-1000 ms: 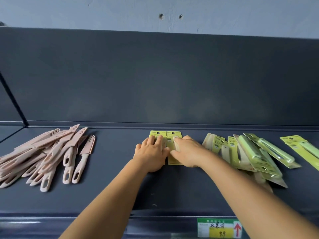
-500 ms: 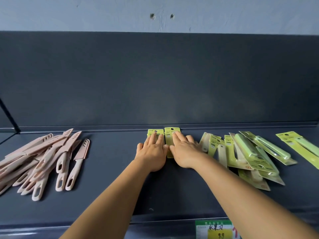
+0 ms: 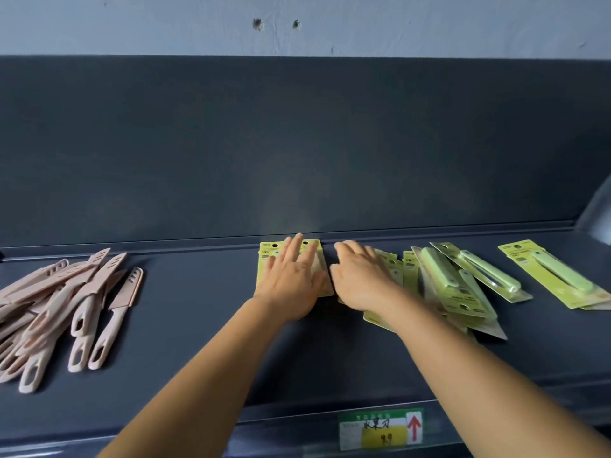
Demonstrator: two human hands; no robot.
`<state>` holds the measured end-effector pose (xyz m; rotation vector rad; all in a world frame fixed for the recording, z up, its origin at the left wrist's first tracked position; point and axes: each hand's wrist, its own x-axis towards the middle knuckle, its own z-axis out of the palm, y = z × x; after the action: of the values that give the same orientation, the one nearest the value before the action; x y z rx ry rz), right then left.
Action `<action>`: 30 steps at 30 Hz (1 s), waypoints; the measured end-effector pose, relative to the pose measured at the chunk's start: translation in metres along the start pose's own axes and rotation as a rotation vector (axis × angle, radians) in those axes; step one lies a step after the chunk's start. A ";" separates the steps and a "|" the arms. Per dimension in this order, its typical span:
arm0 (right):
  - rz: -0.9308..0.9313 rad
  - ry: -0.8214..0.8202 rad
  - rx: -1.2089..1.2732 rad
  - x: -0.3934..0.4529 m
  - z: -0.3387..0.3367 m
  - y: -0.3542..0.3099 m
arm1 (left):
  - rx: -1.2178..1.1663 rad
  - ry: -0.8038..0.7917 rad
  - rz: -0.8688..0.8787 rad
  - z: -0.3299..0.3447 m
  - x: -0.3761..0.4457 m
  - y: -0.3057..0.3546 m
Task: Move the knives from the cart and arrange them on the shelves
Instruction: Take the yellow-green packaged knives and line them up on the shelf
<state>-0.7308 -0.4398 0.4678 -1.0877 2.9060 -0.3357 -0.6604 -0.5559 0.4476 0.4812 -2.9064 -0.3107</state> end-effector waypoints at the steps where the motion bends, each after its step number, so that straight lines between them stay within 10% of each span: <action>1: 0.041 0.013 -0.024 -0.004 -0.004 0.011 | -0.016 0.003 0.058 0.000 0.000 0.013; 8: 0.078 -0.230 -0.165 -0.027 -0.010 0.087 | -0.086 -0.199 0.153 0.027 0.013 0.077; 18: 0.051 -0.168 0.032 -0.026 -0.026 0.141 | -0.149 -0.012 -0.026 0.022 0.017 0.104; 30: 0.155 -0.049 0.099 -0.013 -0.020 0.161 | 0.248 -0.156 0.381 0.007 0.029 0.115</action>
<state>-0.8273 -0.3096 0.4533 -0.8390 2.8733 -0.4357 -0.7230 -0.4574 0.4714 -0.0761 -3.1173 0.0717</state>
